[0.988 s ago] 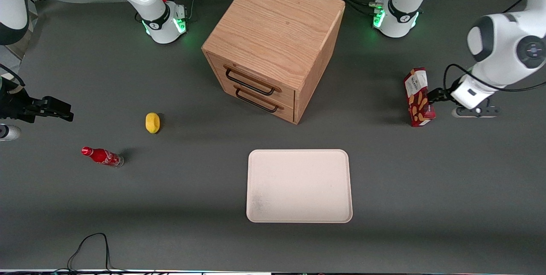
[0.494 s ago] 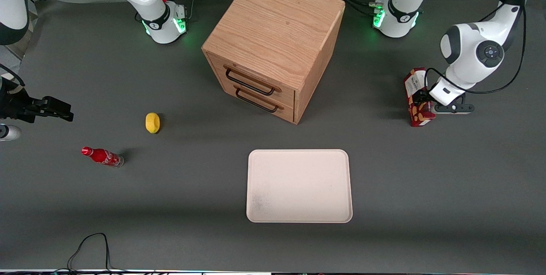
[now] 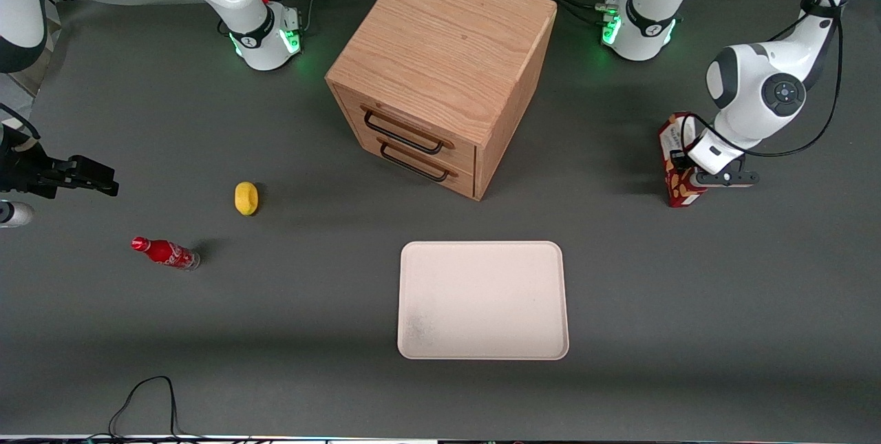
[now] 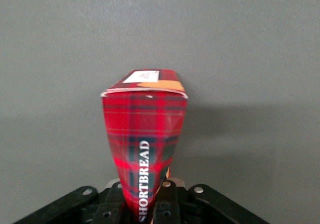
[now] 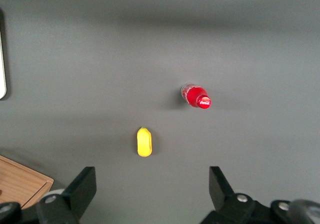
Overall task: Place red cookie box on tray
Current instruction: 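Close the left gripper on the shortbread box's upper end, then lift the box and carry it with the left gripper over the tray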
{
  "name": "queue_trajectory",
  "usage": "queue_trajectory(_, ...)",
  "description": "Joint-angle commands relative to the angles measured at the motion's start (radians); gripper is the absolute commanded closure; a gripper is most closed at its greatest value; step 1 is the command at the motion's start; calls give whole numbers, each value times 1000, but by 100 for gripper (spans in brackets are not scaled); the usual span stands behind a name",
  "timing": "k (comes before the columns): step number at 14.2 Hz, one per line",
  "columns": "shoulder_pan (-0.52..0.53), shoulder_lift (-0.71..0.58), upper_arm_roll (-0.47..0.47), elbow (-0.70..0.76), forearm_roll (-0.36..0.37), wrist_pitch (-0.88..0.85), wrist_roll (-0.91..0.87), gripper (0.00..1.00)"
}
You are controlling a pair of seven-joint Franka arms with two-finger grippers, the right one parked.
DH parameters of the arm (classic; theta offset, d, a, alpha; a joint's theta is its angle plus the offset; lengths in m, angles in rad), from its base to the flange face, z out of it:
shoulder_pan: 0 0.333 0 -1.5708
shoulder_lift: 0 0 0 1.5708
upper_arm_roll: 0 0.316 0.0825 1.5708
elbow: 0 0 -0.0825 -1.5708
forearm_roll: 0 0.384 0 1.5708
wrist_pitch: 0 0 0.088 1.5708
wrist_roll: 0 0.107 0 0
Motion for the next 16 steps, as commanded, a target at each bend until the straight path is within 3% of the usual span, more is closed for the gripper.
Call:
queue_trajectory(1,-18,-10,4,122,-5,-169,-9,100)
queue_trajectory(8,-79,25,-5,582,-9,-649,-73,100)
queue_trajectory(12,-182,244,-8,1044,-25,-938,-196,100)
queue_trajectory(16,-209,487,-62,1383,-114,-1011,-262,100)
